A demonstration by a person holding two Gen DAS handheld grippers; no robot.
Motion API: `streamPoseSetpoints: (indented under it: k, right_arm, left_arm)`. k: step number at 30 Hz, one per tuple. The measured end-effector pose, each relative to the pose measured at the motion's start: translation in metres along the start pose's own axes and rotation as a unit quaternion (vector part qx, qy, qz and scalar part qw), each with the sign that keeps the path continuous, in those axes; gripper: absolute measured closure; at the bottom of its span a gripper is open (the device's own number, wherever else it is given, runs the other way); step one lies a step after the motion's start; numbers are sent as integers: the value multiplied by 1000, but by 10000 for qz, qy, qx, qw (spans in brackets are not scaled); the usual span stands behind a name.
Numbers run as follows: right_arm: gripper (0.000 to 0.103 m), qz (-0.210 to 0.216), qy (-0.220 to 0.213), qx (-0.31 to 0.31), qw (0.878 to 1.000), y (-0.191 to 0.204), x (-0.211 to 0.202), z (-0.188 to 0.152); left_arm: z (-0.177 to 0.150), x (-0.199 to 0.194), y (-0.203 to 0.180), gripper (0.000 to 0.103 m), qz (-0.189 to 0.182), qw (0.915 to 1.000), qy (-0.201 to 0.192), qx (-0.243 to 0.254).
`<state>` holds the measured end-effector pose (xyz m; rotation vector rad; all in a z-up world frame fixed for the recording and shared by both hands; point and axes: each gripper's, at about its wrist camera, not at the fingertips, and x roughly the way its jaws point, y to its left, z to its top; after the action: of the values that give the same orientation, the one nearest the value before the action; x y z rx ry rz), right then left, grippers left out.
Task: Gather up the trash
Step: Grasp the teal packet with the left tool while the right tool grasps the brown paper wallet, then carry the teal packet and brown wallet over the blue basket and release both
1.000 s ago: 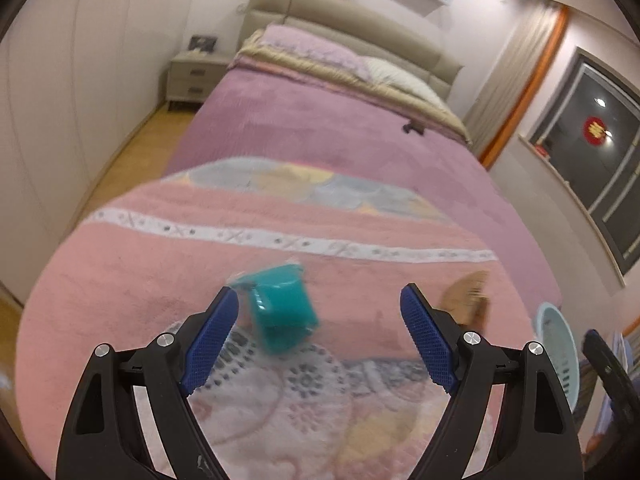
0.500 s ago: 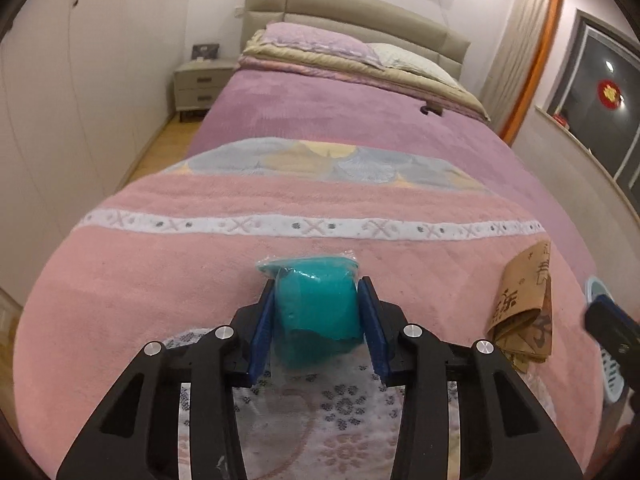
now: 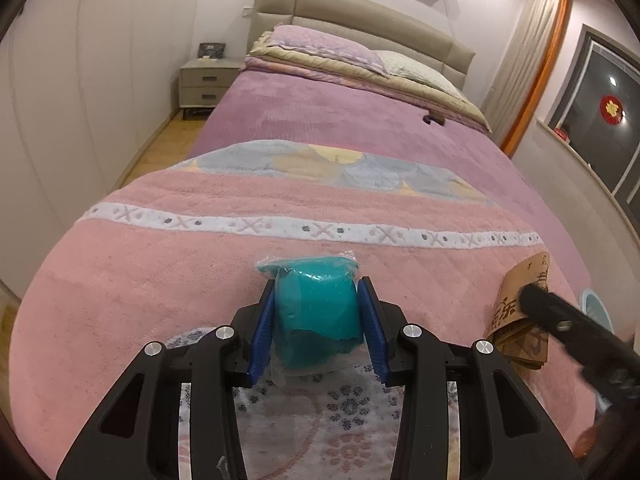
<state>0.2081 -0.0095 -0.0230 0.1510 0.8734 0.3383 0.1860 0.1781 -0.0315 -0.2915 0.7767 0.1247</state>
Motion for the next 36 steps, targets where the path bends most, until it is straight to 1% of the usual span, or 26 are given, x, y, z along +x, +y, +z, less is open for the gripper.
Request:
streamPoseSetpoints:
  k: [1,2,4,6,9,10,15,18,21,24,25,27,29,33,36]
  right_arm:
    - [55,-14,20,16,10000,-1,3,-2]
    - [65,-10,51,1,10000,-2,7,-5]
    - [78,54,64,-54,9999,-3,11,-10]
    - [83,89,32,-108,9999,-1,8,-14]
    - [95,61,-39,-218,9997,2,3,-18]
    - [97,85,-41,-224,9997,1,1,-20]
    - [99,93,-174,-281,9994,-3,-17,-28]
    - [99,193,-286,-224,9992,-10,-35,-33]
    - [99,218,-457,-220,9985,-18,-59,-36]
    - [99,134,-655,-201,9976,-30,-83,-39]
    - [99,122,-701,-169,9973,-35,-90,-39]
    - [99,108,-801,-59,9967,-48,-105,-40]
    - [99,75,-880,42,9961,-59,-117,-42]
    - [99,15,-1083,249,9938,-85,-144,-44]
    - [99,-59,-1208,343,9921,-103,-161,-45]
  left_arm:
    - [0,0,-1,65,18,10000,-22,42]
    - [0,0,-3,65,33,10000,-38,72]
    - [-1,0,-5,65,67,9999,-61,134]
    - [-1,-1,-7,65,83,9998,-81,168]
    - [-1,-1,-9,65,84,9997,-118,193]
    - [-1,-2,-9,65,92,9997,-129,200]
    - [-2,-8,-13,64,108,9991,-298,275]
    - [-3,-15,-22,65,123,9978,-476,455]
    - [-4,-28,-35,65,-169,9971,-535,520]
    - [-7,-47,-53,65,-336,9951,-632,676]
    - [-8,-51,-58,65,-419,9948,-624,687]
    - [-10,-64,-72,65,-718,9930,-619,711]
    - [-13,-72,-86,65,-836,9909,-674,818]
    - [-21,-89,-132,65,-1077,9836,-790,1209]
    - [-25,-89,-159,65,-1344,9795,-672,1343]
